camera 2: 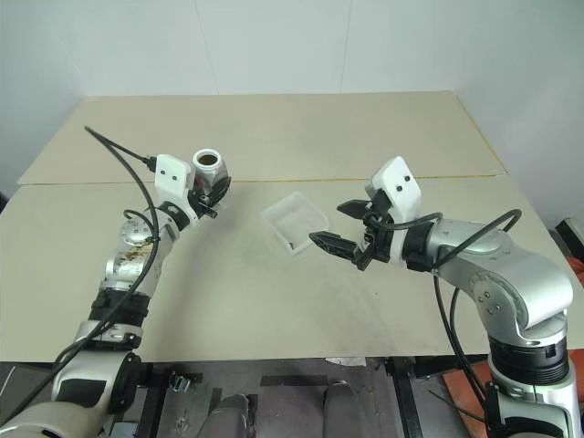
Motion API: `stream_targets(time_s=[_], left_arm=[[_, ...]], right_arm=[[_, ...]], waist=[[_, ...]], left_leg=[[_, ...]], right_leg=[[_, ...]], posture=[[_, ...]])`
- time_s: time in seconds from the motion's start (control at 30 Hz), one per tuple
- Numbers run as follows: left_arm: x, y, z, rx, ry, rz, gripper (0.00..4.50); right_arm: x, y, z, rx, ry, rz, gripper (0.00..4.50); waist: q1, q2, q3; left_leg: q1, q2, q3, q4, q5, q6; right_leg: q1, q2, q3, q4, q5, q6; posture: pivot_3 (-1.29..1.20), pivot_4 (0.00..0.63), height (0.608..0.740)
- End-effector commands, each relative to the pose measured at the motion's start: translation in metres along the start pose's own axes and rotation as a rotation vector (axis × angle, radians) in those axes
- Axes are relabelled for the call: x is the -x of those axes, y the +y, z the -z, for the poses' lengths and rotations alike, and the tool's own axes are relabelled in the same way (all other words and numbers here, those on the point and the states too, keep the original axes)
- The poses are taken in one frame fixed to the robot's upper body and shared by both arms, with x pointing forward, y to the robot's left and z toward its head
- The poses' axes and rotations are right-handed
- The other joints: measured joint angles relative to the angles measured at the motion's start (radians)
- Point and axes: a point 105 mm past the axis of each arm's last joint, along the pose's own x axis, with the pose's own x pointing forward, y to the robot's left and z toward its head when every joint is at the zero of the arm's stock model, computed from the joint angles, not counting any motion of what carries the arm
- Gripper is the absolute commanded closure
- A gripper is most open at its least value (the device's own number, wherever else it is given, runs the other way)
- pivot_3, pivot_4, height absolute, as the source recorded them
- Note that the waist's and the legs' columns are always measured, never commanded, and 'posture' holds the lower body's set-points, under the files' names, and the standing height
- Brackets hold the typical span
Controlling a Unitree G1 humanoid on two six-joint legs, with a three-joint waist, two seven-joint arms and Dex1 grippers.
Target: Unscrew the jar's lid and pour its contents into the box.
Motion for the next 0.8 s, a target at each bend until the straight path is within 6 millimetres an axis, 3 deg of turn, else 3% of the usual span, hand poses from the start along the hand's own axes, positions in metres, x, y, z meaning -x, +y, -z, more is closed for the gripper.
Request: stream_targets(time_s=[0.03,0.2,0.37,0.63,0.8], left_arm=[[0.006,-0.003,-0.006,0.006,-0.047,-0.012,2.57],[0.011,-0.003,0.024,-0.017,0.011,-0.063,2.57],[0.014,-0.005,0.038,-0.004,0.023,-0.064,2.57],[0.031,-0.005,0.040,-0.019,0.046,-0.027,0.04],[0.061,-0.006,0.031,-0.079,0.082,0.075,0.04]], right_arm=[[0.002,0.001,-0.008,0.041,-0.037,0.010,0.01],[0.000,0.003,-0.007,0.043,-0.027,0.003,0.01],[-0.001,0.005,-0.006,0.045,-0.021,-0.008,0.01],[-0.004,0.009,-0.004,0.045,-0.020,-0.025,0.00],[-0.001,0.010,0.000,0.044,-0.014,-0.019,0.00]], waist=[[0.000,0.000,0.000],[0.002,0.000,0.000],[0.004,0.000,0.000],[0.001,0.000,0.000],[0.000,0.000,0.000]], left_leg=[[0.000,0.000,0.000,0.000,0.000,0.000],[0.000,0.000,0.000,0.000,0.000,0.000],[0.000,0.000,0.000,0.000,0.000,0.000],[0.001,0.000,0.000,0.000,0.000,0.000],[0.001,0.000,0.000,-0.001,0.000,0.000]], right_leg=[[0.000,0.000,0.000,0.000,0.000,0.000],[0.000,0.000,0.000,-0.001,0.000,0.000],[0.000,0.000,0.000,-0.001,0.000,0.000],[0.000,0.000,0.000,-0.001,0.000,0.000],[0.000,0.000,0.000,-0.001,0.000,0.000]], posture=[[0.00,0.150,0.740],[0.00,0.150,0.740],[0.00,0.150,0.740],[0.00,0.150,0.740],[0.00,0.150,0.740]])
